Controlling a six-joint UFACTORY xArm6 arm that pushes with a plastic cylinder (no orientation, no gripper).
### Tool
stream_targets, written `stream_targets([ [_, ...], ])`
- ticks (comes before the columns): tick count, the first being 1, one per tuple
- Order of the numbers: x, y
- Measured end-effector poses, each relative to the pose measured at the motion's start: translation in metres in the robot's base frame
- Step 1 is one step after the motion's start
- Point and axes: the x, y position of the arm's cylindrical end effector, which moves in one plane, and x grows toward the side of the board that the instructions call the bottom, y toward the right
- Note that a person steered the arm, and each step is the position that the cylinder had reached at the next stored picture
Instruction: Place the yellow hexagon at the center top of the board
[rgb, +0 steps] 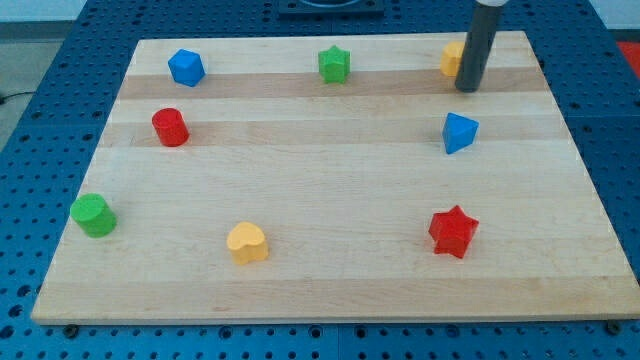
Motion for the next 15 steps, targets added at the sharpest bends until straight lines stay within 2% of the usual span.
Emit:
stream_targets([
  [3, -0.058, -0.021],
  [4, -0.065, 0.014],
  [6, -0.113, -0.024],
  [7, -0.105, -0.036],
  [8, -0.082, -0.021],
  [10, -0.089, -0.104],
  [11, -0.086, -0.066],
  [12, -0.112, -0.039],
  [13, -0.117, -0.042],
  [15, -0.116, -0.118],
])
